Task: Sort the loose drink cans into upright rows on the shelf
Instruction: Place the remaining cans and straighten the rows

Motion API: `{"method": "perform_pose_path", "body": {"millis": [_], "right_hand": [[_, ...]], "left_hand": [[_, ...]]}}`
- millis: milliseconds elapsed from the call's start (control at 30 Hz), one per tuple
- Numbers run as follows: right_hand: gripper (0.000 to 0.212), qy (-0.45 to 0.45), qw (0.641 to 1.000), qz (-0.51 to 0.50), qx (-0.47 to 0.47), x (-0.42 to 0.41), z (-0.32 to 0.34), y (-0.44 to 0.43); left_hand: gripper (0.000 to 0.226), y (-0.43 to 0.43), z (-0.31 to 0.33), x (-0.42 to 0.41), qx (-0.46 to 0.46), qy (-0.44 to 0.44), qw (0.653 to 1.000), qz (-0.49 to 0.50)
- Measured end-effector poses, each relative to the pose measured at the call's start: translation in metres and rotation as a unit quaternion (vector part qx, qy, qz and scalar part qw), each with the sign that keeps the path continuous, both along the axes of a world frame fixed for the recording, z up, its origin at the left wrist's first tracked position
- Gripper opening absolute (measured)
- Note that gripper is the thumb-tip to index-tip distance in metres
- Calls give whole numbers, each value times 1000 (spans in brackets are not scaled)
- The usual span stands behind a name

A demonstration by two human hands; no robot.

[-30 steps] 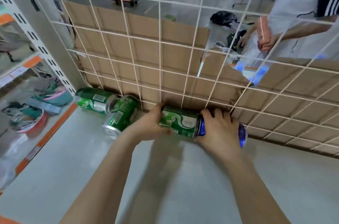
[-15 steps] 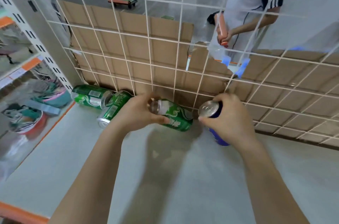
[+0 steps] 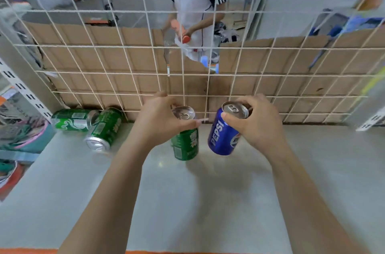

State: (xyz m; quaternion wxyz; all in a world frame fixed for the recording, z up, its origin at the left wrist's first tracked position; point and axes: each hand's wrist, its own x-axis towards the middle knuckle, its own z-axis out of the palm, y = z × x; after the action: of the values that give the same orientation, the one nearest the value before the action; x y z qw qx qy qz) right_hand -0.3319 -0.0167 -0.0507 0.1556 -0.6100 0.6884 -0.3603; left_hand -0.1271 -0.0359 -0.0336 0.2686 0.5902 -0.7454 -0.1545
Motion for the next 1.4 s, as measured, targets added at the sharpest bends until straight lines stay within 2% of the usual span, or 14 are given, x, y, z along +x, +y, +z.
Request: {"method": "perform_pose_path", "body": {"millis": [167, 267, 467, 567, 733, 1000, 1200, 1400], "right_hand": [[46, 49, 994, -98, -7, -32, 21, 41], [49, 68, 985, -155, -27, -60, 30, 70], [48, 99, 960, -263, -8, -138, 39, 143], [44, 108, 947, -302, 0, -185, 39, 184], [55, 136, 931, -337, 21, -277, 33, 248], [57, 166, 910, -376, 50, -418, 33, 332], [53, 151, 900, -405, 59, -505, 30, 361], [57, 162, 900, -397, 74, -589, 30, 356]], "left_hand": [[50, 9, 16, -50, -43, 10, 997, -70], [48, 21, 23, -90, -65, -28, 992, -105], [60, 61, 34, -191, -97, -80, 973, -194], [60, 86, 33, -251, -95, -70, 963, -244], [61, 147, 27, -361, -106, -75, 948, -290], [65, 216, 24, -514, -108, -61, 932, -341], [63, 229, 27, -606, -133, -114, 929, -325], [68, 218, 23, -682, -147, -147, 931, -301]]}}
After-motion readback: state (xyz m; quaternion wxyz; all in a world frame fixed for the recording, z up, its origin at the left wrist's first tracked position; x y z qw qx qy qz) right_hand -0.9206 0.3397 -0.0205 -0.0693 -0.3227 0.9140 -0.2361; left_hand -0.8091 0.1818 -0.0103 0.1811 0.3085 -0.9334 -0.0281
